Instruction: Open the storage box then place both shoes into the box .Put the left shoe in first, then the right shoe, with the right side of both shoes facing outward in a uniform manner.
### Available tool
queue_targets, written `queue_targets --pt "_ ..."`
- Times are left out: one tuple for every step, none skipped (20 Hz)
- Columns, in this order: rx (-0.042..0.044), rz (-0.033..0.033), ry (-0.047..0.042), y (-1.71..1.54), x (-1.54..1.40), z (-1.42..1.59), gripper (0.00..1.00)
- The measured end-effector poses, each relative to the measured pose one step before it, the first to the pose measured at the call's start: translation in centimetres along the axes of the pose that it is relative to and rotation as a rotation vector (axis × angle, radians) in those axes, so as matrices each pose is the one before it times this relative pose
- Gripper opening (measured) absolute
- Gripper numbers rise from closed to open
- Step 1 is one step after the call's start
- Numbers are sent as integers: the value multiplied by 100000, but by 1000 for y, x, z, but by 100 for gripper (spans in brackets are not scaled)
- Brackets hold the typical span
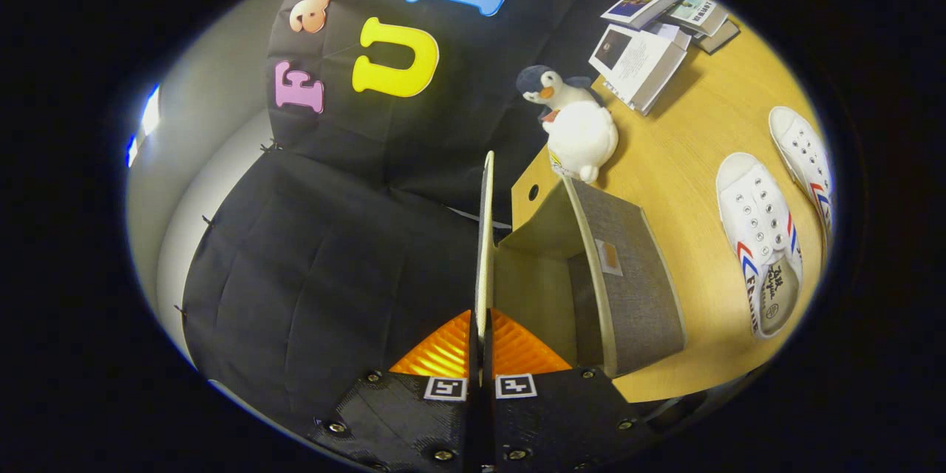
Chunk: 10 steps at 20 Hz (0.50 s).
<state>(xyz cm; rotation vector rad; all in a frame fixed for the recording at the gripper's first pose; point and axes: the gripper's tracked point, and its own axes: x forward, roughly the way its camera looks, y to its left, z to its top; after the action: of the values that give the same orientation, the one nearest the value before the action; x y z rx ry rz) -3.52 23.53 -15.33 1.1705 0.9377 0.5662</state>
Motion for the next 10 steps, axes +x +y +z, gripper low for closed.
queue_targets --pt "-914 1110 724 991 423 -144 0" --pt "-1286 1098 483 933 398 -2 0" --pt "-1529 760 435 749 445 -105 0" --pt "-1208 324 323 721 495 -54 0" --pt "-336 -94 278 707 339 -260 0" --pt "-326 220 216 623 506 -171 0" --pt "-1208 226 -87 765 348 -177 0" --pt "-1942 -381 143 525 483 -147 0" --pt "-2043 -584 132 393 315 -375 0" --pt "-1709 -245 292 559 422 -231 0"
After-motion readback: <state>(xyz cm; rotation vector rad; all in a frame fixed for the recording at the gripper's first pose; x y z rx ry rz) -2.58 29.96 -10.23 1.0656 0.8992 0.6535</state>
